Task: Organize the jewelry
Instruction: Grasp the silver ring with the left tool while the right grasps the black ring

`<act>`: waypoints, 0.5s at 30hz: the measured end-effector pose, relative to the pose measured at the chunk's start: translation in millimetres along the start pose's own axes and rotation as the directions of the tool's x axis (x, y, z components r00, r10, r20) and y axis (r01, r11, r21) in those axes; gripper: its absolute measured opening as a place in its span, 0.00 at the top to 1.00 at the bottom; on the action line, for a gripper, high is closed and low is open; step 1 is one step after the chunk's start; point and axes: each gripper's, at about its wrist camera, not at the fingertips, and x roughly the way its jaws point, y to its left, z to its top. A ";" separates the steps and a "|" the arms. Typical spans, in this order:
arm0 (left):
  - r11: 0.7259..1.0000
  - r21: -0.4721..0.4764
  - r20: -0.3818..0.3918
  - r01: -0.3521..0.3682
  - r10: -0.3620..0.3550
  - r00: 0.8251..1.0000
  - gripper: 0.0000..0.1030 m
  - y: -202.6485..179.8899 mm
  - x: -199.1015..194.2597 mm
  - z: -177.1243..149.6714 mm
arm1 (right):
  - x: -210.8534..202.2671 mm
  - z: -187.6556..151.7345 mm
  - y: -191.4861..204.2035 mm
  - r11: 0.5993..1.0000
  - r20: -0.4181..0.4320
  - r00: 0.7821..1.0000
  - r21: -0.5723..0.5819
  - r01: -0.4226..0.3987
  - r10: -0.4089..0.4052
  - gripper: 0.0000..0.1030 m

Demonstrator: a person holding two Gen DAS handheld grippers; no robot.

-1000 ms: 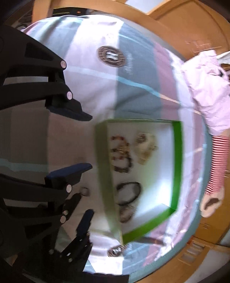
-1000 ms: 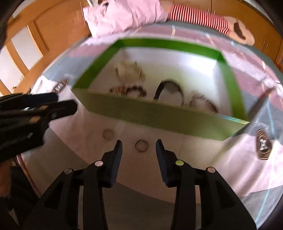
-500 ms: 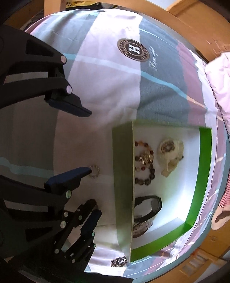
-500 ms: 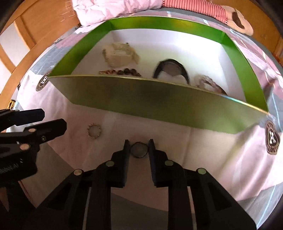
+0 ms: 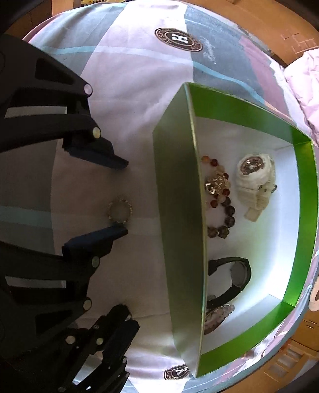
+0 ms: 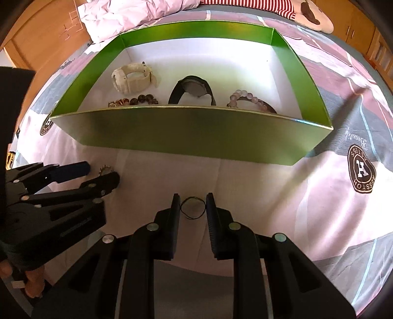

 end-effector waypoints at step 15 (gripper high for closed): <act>0.981 -0.181 -0.004 0.073 -0.075 0.997 0.59 49.4 -16.4 2.2 | -11.8 3.7 -16.5 0.992 0.015 0.999 0.117 -0.043 0.041 0.78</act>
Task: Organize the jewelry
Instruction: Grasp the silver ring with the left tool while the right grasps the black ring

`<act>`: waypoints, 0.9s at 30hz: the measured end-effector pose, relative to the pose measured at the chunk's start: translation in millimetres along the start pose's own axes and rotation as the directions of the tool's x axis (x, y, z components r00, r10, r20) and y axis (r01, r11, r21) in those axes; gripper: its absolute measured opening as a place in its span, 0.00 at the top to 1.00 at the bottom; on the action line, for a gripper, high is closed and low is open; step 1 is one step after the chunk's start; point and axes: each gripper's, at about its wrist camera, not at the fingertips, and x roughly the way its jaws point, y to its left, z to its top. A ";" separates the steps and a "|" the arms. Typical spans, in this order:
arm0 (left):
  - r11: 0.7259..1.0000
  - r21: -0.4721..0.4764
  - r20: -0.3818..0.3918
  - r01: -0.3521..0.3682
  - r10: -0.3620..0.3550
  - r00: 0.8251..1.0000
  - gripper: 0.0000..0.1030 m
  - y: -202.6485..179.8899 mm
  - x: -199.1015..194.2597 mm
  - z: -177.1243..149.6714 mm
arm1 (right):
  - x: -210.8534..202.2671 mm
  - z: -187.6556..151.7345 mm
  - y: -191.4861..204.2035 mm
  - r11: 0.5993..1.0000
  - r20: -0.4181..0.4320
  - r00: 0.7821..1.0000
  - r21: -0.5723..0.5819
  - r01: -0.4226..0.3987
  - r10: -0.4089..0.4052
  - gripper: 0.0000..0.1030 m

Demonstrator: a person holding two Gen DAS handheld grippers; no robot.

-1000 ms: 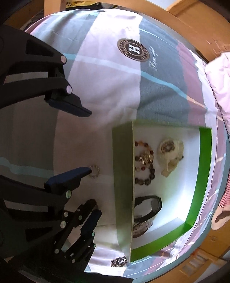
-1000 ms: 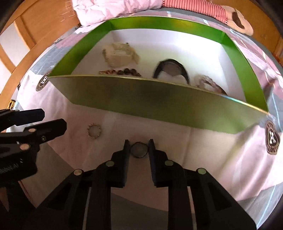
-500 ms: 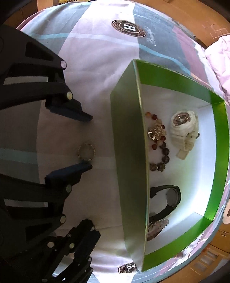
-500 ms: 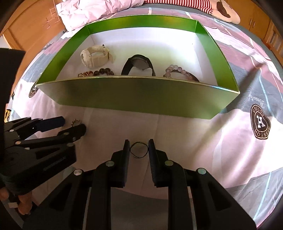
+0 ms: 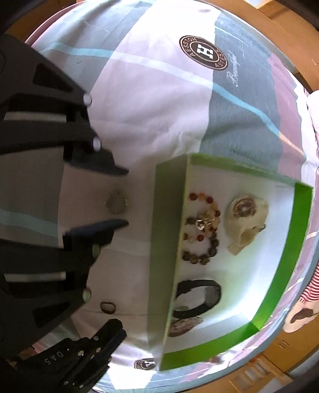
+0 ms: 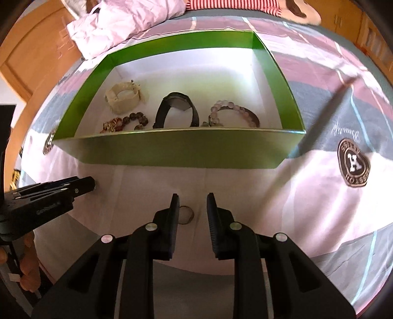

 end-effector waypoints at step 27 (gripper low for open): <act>0.987 0.102 0.008 -0.125 0.125 0.992 0.54 -26.1 18.1 -2.4 | 23.8 -15.3 28.0 0.979 -0.008 0.993 -0.171 0.112 -0.115 0.60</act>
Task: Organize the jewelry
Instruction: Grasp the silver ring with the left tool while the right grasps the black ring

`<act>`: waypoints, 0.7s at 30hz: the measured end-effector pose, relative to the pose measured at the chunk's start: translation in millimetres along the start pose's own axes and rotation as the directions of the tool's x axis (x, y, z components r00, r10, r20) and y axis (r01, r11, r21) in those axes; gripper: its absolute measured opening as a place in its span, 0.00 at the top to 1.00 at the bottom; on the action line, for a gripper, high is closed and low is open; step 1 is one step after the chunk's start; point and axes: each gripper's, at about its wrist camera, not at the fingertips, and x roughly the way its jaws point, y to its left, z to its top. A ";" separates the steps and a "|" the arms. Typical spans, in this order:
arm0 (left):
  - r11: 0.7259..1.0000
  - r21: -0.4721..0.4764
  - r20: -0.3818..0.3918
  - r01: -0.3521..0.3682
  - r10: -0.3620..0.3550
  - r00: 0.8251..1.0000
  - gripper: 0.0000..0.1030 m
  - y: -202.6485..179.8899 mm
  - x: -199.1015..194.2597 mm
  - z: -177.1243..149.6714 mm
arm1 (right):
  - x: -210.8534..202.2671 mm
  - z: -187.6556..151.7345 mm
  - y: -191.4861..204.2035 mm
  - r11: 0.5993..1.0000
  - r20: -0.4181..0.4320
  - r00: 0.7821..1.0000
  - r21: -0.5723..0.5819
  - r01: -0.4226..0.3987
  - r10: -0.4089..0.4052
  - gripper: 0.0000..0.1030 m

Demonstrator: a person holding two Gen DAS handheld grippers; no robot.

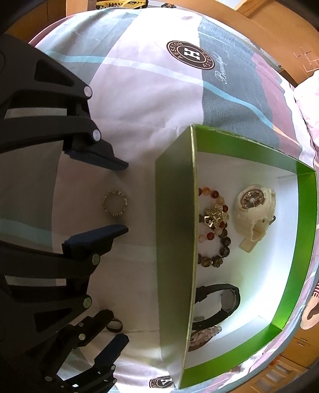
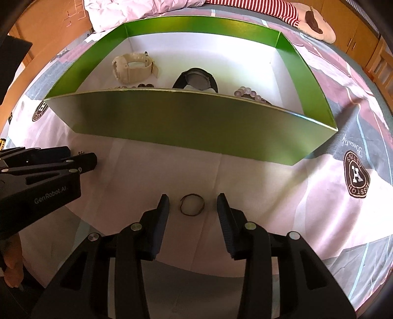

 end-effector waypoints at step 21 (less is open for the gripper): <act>0.998 -0.006 0.037 0.059 -0.059 0.998 0.80 -7.0 -29.1 -4.7 | -13.9 3.6 -8.4 0.998 0.061 0.997 0.047 -0.040 0.037 0.80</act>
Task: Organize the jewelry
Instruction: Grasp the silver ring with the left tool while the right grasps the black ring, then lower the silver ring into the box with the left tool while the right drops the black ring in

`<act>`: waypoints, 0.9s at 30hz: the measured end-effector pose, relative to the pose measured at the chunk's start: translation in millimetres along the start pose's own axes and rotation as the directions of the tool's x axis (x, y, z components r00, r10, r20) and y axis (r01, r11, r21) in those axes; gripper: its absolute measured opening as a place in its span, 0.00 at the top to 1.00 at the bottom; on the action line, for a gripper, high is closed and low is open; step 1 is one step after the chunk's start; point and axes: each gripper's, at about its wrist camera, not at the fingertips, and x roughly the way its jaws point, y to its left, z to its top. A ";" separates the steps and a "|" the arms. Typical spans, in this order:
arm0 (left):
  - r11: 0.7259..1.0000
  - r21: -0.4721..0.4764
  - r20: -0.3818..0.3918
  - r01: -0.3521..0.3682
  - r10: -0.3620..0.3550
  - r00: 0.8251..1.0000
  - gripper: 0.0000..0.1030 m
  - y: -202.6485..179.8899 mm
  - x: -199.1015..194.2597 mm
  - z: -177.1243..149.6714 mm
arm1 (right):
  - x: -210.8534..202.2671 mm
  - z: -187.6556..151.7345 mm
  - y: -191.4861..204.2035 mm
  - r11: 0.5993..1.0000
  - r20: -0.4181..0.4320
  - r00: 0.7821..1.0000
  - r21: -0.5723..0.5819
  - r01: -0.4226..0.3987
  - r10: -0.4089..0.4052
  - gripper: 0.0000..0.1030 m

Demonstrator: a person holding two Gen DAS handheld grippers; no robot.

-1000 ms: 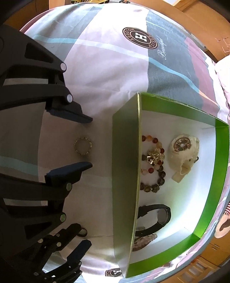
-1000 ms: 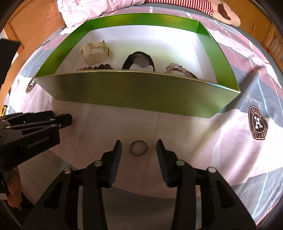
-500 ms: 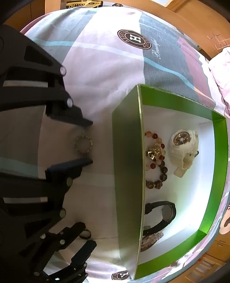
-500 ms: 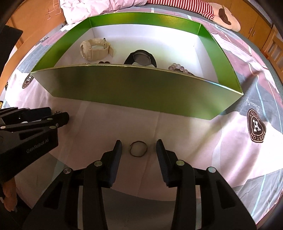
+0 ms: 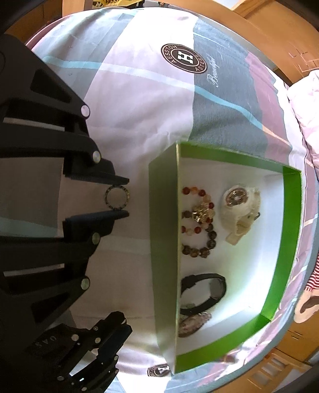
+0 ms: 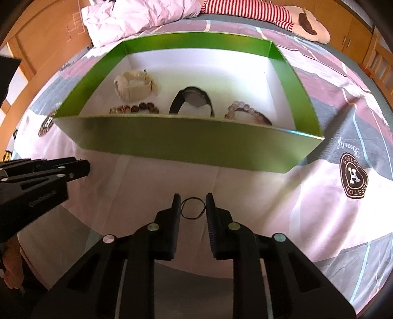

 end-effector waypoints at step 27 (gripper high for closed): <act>0.998 0.055 0.098 -0.025 0.020 0.995 0.80 -12.3 -16.3 -2.2 | -8.4 -0.7 -2.1 1.000 0.047 0.999 0.014 -0.013 0.012 0.80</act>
